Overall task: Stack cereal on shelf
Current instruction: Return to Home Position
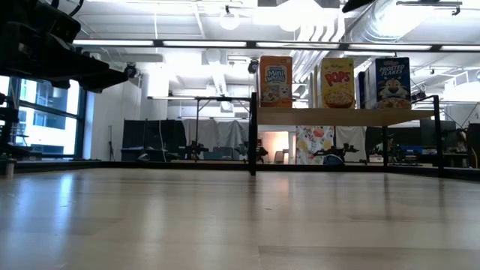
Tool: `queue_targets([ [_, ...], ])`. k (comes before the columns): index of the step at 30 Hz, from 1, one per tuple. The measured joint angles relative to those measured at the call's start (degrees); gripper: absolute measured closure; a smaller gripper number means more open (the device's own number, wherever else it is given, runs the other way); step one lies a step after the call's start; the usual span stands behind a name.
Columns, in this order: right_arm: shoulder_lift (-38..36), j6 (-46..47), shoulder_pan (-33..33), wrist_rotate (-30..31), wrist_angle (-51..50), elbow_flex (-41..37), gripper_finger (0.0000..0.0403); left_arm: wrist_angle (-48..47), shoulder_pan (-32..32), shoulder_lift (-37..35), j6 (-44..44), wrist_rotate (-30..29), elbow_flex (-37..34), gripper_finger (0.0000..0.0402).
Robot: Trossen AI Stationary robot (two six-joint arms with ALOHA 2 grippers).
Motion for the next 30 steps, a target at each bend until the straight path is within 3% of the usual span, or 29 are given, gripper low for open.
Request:
queue_targets([
  [5,-9.2,3.1,5.4,0.6,14.6,-15.1,0.0155,0.0,0.0,0.0,0.0,0.0,0.0,0.0131],
  [13,-23.6,7.8,8.4,2.9,31.2,-35.2,0.0155,0.0,0.0,0.0,0.0,0.0,0.0,0.0131],
  [30,-38.0,14.1,10.9,1.9,57.5,-65.2,0.0155,0.0,0.0,0.0,0.0,0.0,0.0,0.0131],
])
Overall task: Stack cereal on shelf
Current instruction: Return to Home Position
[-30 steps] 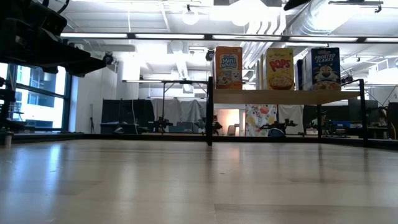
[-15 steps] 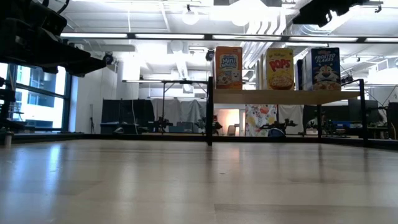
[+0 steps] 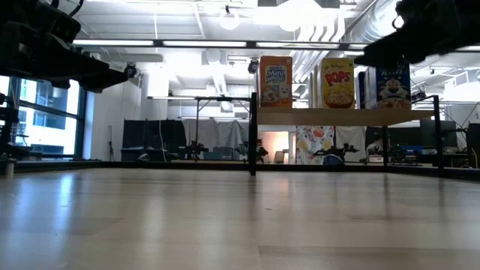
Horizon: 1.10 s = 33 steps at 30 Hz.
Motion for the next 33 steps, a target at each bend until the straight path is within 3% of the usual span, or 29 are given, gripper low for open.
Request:
queue_targets([
  [14,-10.6,4.0,0.0,0.1,17.5,-17.3,0.0155,0.0,0.0,0.0,0.0,0.0,0.0,0.0131],
  [33,-11.3,7.2,0.0,3.3,7.5,-17.3,0.0155,0.0,0.0,0.0,0.0,0.0,0.0,0.0131],
])
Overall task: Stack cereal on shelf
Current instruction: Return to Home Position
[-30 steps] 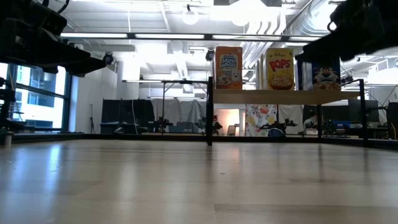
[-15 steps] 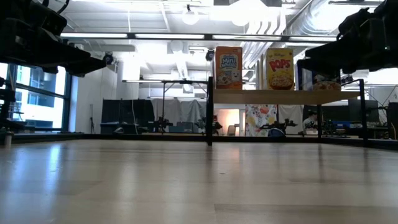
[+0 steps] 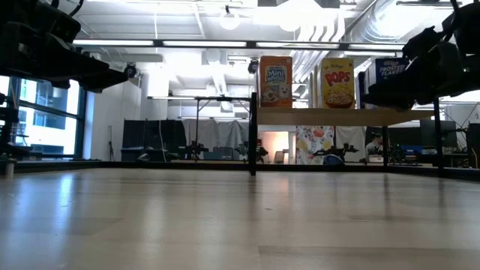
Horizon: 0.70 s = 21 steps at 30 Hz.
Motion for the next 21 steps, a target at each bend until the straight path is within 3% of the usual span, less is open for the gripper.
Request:
queue_targets([
  [5,-1.1,-3.3,0.0,-0.3,0.0,0.0,0.0155,0.0,0.0,0.0,0.0,0.0,0.0,0.0131],
  [11,-5.9,-13.7,0.0,-3.7,-0.6,0.0,0.0155,0.0,0.0,0.0,0.0,0.0,0.0,0.0131],
  [21,-7.0,-13.8,0.0,-3.8,-0.7,0.0,0.0155,0.0,0.0,0.0,0.0,0.0,0.0,0.0131],
])
